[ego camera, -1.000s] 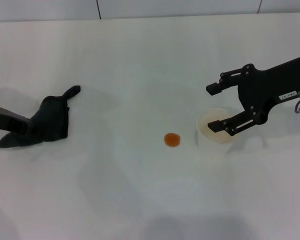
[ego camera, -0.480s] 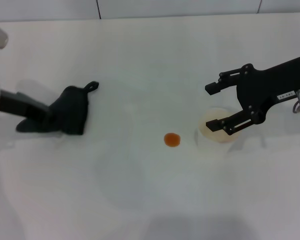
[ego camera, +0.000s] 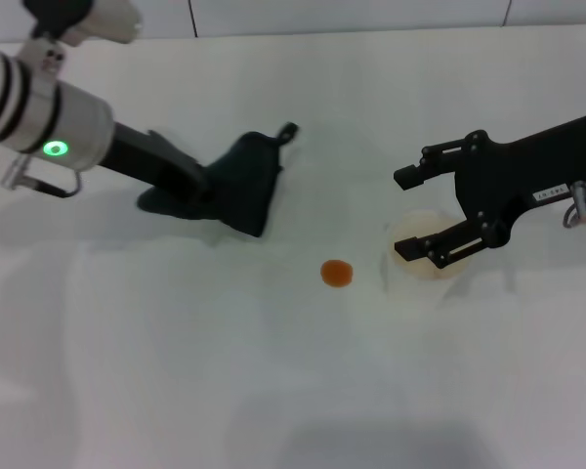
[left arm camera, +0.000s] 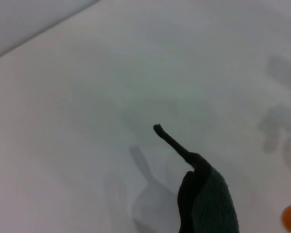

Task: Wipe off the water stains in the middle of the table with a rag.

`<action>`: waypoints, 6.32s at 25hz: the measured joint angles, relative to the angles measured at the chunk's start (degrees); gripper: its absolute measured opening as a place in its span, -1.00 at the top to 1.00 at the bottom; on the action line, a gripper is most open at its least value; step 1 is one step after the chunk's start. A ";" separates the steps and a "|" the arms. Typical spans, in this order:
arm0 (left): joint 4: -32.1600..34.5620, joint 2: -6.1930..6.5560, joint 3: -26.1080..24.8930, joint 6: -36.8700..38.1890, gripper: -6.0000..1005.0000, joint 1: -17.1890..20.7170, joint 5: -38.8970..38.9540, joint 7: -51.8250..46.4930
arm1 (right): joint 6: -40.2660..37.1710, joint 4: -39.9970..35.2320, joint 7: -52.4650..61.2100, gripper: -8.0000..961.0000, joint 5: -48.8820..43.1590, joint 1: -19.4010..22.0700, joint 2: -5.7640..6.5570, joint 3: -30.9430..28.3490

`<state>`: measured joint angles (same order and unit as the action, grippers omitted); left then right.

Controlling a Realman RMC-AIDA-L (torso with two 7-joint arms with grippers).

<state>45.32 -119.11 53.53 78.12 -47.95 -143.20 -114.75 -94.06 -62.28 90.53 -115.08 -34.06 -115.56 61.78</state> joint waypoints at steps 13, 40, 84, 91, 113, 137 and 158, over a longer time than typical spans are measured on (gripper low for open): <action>-4.28 -0.40 13.52 -4.84 0.72 -1.92 8.37 0.26 | 0.85 -1.39 -0.27 -0.75 1.22 4.50 0.50 -0.03; -11.88 -0.26 30.34 -14.41 0.73 -2.54 22.55 0.39 | 1.45 -0.47 -1.79 -0.75 1.36 6.77 0.39 -1.41; -11.84 -0.07 22.63 -18.67 0.73 -2.85 15.85 -3.70 | 1.89 0.55 -1.49 -0.75 1.98 6.23 0.26 -0.16; -11.73 -0.33 23.27 -18.23 0.73 -2.89 15.56 -3.33 | 2.00 0.58 -1.38 -0.75 1.98 6.07 0.25 -0.07; -3.32 0.07 27.03 -12.83 0.68 4.15 21.22 -1.08 | 1.95 0.66 -1.30 -0.75 1.97 6.15 0.26 -0.09; 2.62 2.58 13.22 -7.27 0.57 17.67 16.29 3.93 | 1.99 0.89 -0.36 -0.75 2.11 6.00 0.26 -0.08; 6.66 1.01 -12.12 9.77 -0.04 29.52 32.34 37.81 | 1.61 2.27 -3.55 -0.75 6.00 8.53 0.28 -0.67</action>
<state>51.98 -118.10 41.42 87.89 -18.43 -110.86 -76.94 -92.45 -60.01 86.98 -109.09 -25.53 -115.29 61.11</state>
